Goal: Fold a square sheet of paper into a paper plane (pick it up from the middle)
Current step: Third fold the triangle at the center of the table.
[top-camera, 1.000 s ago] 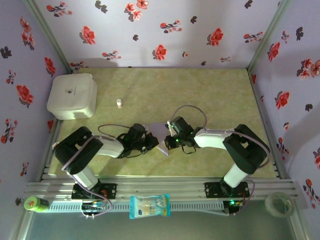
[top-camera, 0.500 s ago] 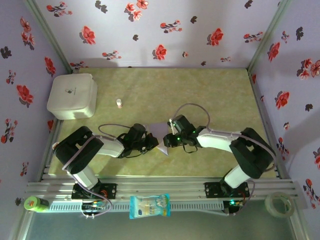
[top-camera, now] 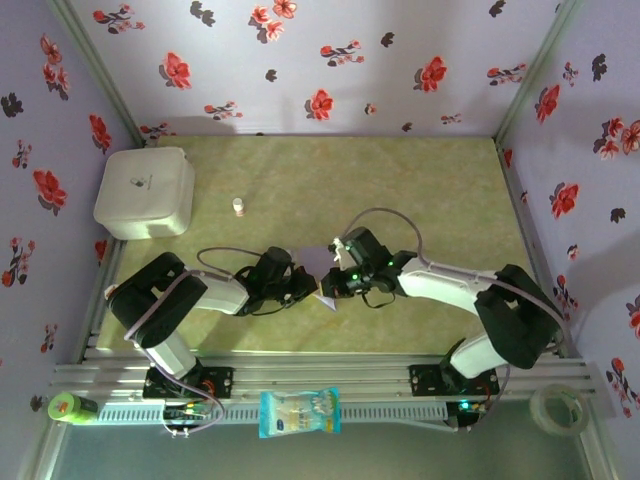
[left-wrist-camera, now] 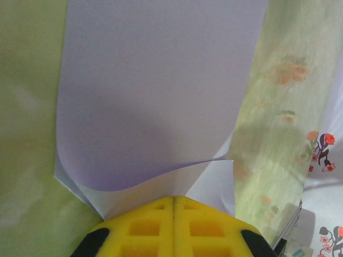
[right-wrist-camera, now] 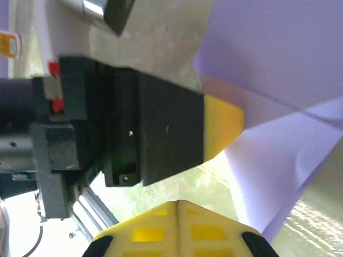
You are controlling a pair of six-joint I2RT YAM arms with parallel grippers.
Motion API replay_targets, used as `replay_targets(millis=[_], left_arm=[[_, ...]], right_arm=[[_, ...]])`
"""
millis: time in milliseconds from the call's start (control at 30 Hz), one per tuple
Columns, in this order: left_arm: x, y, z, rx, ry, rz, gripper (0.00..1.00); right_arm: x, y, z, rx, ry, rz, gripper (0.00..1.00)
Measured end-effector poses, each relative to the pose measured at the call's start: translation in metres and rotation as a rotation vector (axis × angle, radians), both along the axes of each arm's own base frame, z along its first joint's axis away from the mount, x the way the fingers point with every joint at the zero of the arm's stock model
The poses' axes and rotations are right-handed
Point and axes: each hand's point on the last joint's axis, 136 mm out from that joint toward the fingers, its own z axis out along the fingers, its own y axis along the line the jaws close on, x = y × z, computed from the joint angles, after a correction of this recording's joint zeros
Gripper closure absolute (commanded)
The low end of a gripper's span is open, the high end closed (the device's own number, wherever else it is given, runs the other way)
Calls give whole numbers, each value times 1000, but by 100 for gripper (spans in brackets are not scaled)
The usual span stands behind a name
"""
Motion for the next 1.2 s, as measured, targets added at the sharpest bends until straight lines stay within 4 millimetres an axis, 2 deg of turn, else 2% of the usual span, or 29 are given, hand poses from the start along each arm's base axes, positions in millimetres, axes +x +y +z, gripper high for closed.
replay_targets(millis=[100, 333, 667, 1200], left_arm=[[0, 0, 0, 0, 0, 0, 100], [0, 0, 0, 0, 0, 0, 100], [0, 0, 0, 0, 0, 0, 100], [0, 0, 0, 0, 0, 0, 100]], right_arm=[[-7, 3, -11, -30, 31, 17, 97], [-7, 9, -26, -66, 61, 26, 98], [-5, 3, -51, -133, 89, -5, 98], [-10, -5, -58, -118, 74, -18, 96]])
